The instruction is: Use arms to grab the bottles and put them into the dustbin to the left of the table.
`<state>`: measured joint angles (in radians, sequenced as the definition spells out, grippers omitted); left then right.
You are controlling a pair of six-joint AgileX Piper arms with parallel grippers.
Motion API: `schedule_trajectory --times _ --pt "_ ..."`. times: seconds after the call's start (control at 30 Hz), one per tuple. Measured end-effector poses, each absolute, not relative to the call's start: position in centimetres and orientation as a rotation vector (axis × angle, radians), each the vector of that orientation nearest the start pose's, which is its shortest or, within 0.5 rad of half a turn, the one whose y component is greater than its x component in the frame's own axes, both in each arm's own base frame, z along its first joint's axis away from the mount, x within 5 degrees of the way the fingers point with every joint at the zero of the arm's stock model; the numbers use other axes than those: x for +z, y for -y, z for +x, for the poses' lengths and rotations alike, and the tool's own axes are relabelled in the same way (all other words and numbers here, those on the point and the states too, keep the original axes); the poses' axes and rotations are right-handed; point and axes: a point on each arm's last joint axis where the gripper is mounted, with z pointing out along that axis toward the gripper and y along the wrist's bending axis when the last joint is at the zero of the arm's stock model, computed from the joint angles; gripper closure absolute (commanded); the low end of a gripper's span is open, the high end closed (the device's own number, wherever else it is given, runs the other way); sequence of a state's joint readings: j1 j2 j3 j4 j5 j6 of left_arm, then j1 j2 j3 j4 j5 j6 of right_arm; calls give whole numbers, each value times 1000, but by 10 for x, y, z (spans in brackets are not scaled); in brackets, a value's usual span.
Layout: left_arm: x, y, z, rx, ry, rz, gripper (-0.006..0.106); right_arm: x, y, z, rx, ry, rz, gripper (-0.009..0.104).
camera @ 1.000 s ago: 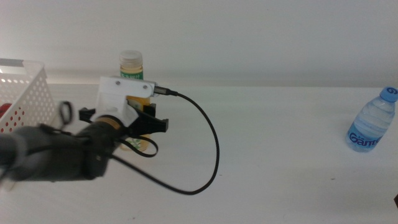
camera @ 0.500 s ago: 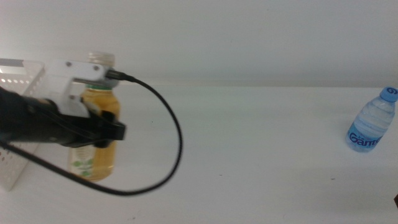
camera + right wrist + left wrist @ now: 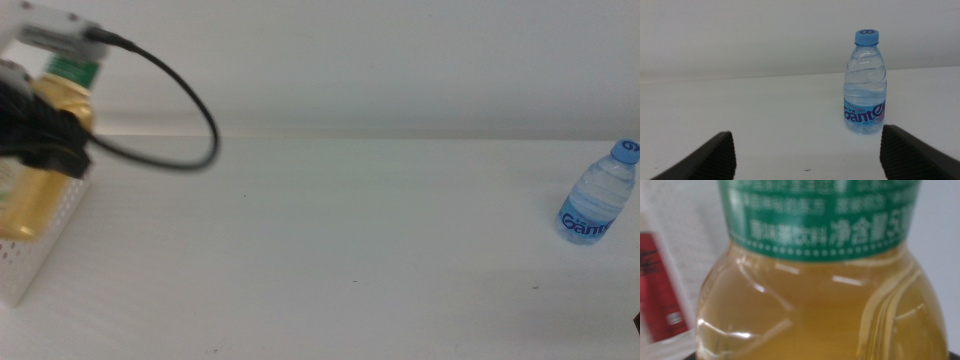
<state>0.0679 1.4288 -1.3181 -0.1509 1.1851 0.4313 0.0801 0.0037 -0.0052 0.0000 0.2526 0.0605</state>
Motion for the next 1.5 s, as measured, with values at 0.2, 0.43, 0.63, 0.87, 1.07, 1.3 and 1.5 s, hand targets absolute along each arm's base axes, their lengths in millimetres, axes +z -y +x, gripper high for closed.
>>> schedule_trajectory --times 0.2,0.43,0.63,0.87,1.07,1.3,1.5 --pt "346 -57 325 34 -2732 446 102 192 -4 55 103 -1736 -17 18" --pt "338 -104 352 201 -2774 404 102 192 -4 55 103 -1736 -17 18" --pt "308 -140 359 190 -2867 318 102 192 -4 55 103 -1736 -17 18" --pt "270 -169 364 92 -2951 223 102 192 -4 55 103 -1736 -17 18" --pt "253 -172 369 45 -2982 231 98 192 -4 55 103 -1736 -17 18" --pt "252 -172 370 49 -2982 246 17 192 -4 55 103 -1736 -17 18" --pt "264 -171 369 70 -2950 201 7 192 -4 55 103 -1736 -17 18"
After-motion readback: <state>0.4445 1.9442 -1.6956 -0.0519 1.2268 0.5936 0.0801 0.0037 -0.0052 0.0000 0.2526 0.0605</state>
